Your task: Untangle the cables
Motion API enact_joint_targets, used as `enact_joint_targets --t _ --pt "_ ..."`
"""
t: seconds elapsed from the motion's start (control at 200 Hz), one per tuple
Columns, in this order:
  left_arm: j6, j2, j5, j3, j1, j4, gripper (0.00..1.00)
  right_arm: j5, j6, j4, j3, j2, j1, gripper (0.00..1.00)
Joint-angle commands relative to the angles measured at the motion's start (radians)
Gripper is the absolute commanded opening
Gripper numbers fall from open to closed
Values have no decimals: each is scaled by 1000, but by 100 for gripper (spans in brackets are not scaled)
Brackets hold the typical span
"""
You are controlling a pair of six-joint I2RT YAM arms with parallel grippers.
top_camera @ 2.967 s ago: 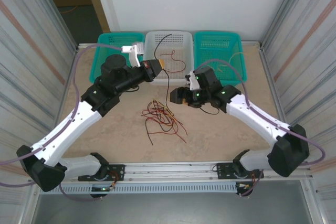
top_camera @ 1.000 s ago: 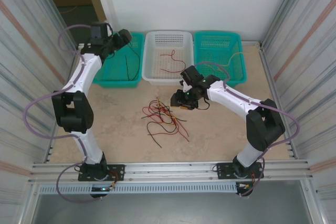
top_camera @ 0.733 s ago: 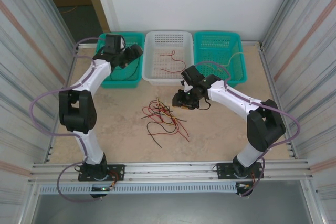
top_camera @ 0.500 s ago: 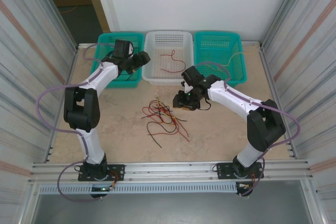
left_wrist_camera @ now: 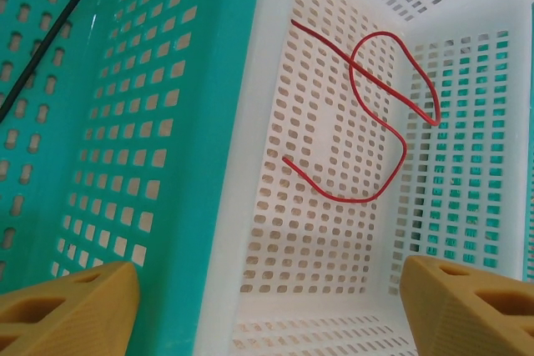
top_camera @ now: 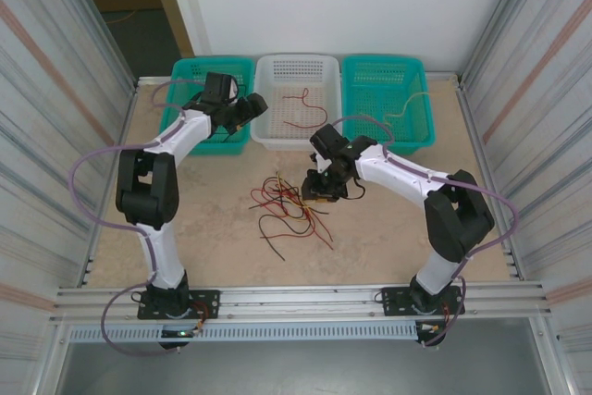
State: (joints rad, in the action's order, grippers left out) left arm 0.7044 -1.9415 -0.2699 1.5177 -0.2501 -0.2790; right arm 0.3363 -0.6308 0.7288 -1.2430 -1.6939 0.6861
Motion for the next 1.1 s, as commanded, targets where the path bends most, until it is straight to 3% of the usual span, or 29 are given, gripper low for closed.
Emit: enact_joint_targets --t 0.0,0.24,0.361,0.431,0.561,0.807,0.997,1.097 --pt "14 -9 -44 -21 -25 26 81 -11 15 31 0 4 2 23" --pt "21 3 -60 -33 -38 51 79 -33 53 39 -30 55 23 6" --pt "-7 36 -8 -42 -35 12 83 -57 71 44 -45 78 37 6" --pt "-21 66 20 -50 -24 -13 85 -70 74 50 -48 78 36 14" --pt "-44 146 67 -59 -3 -83 83 -133 82 87 -70 54 19 44" --pt "-110 363 120 -133 -61 -169 82 -182 144 101 -207 74 -143 49" --pt "-104 418 161 -228 -216 -223 82 -194 190 140 -380 -71 -316 72" --pt "-86 408 196 -276 -288 -246 80 -181 207 107 -422 -147 -381 77"
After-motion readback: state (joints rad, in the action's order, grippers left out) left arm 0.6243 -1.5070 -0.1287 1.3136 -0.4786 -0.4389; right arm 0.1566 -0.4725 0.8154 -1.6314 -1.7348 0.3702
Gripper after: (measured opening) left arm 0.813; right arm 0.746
